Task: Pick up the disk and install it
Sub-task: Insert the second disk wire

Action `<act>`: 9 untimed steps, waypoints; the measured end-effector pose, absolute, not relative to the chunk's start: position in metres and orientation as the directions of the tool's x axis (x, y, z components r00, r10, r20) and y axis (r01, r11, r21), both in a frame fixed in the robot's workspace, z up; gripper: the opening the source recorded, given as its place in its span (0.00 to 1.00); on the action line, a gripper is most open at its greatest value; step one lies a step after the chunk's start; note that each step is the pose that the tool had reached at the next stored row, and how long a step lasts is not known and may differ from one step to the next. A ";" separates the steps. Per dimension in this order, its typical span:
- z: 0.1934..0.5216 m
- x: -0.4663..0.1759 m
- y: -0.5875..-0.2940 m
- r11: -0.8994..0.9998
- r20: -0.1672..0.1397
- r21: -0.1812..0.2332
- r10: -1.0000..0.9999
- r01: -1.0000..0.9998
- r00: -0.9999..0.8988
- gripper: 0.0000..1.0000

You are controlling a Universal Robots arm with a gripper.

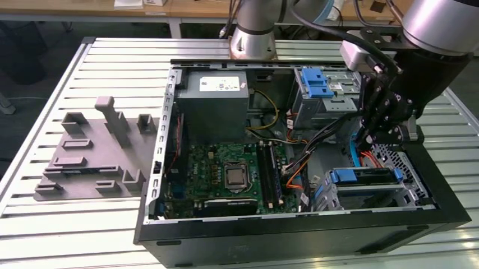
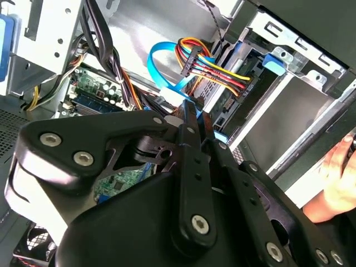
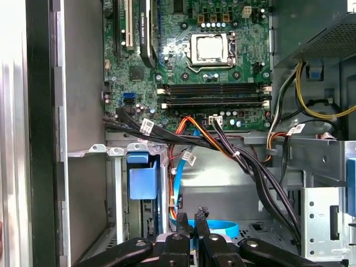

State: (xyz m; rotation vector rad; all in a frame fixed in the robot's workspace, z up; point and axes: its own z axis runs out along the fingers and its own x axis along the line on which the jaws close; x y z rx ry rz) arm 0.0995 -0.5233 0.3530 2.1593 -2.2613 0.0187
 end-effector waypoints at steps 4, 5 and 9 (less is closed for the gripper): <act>0.351 0.099 -0.528 0.046 0.015 0.002 -0.999 -0.999 -0.046 0.16; 0.350 0.099 -0.529 0.046 0.015 0.002 -0.999 -0.999 -0.046 0.16; 0.347 0.099 -0.533 0.046 0.014 0.002 -0.999 -0.999 -0.046 0.16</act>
